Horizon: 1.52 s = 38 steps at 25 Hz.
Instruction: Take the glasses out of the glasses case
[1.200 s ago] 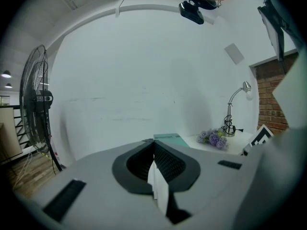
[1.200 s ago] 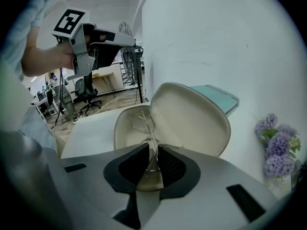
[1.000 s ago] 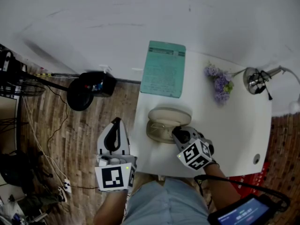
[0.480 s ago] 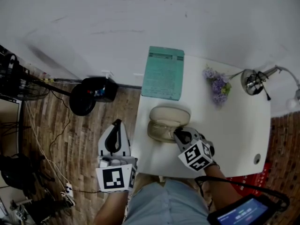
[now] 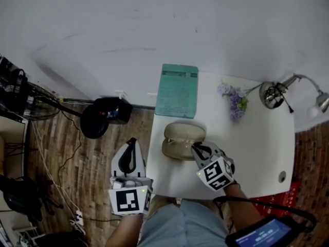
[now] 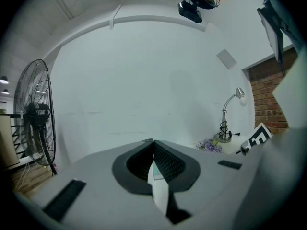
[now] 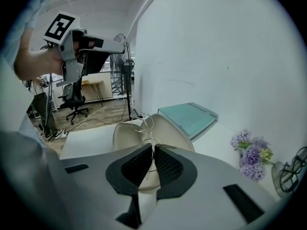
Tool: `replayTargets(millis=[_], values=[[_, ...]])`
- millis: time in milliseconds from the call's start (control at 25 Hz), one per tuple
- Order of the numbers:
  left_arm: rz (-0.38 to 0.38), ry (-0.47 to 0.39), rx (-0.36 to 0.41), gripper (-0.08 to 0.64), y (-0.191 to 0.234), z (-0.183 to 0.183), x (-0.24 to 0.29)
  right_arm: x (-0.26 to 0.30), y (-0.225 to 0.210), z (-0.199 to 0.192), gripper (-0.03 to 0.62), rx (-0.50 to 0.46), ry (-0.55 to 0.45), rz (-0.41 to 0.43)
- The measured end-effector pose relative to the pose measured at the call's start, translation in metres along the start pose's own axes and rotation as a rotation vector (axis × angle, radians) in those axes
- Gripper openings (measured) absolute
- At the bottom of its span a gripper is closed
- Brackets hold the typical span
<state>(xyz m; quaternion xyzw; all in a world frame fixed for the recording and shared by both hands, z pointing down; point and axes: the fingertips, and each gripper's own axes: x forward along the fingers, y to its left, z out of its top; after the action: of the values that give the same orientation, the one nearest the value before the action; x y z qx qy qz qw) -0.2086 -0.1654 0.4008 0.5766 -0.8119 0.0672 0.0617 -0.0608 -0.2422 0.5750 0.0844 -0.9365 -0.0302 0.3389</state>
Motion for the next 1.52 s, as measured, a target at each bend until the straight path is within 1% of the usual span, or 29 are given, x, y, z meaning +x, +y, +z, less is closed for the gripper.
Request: replayTargets(millis=[200, 400, 560, 840, 1160, 1240, 1360, 1440, 1520], values=[[-0.006, -0.032, 0.014, 0.006, -0.005, 0.010, 0.000, -0.008, -0.011, 0.016, 0.037, 0.046, -0.066, -0.038], [-0.026, -0.070, 0.017, 0.006, -0.011, 0.024, -0.006, -0.034, -0.020, 0.052, 0.037, 0.079, -0.178, -0.077], [-0.038, -0.112, 0.028, 0.006, -0.014, 0.046, -0.007, -0.057, -0.033, 0.086, 0.037, 0.101, -0.274, -0.126], [-0.047, -0.224, 0.038, 0.006, -0.013, 0.094, -0.005, -0.104, -0.062, 0.144, 0.037, 0.084, -0.430, -0.242], [-0.060, -0.299, 0.042, 0.006, -0.017, 0.132, -0.007, -0.161, -0.082, 0.199, 0.037, 0.081, -0.574, -0.347], [-0.064, -0.312, 0.045, 0.006, -0.019, 0.139, -0.008, -0.175, -0.087, 0.208, 0.037, 0.083, -0.603, -0.373], [-0.069, -0.336, 0.038, 0.006, -0.021, 0.149, -0.010, -0.189, -0.093, 0.215, 0.037, 0.054, -0.623, -0.414], [-0.073, -0.356, 0.017, 0.006, -0.022, 0.154, -0.010, -0.195, -0.093, 0.218, 0.037, 0.046, -0.642, -0.429], [-0.076, -0.364, 0.015, 0.006, -0.024, 0.158, -0.009, -0.197, -0.091, 0.220, 0.037, 0.043, -0.656, -0.437]])
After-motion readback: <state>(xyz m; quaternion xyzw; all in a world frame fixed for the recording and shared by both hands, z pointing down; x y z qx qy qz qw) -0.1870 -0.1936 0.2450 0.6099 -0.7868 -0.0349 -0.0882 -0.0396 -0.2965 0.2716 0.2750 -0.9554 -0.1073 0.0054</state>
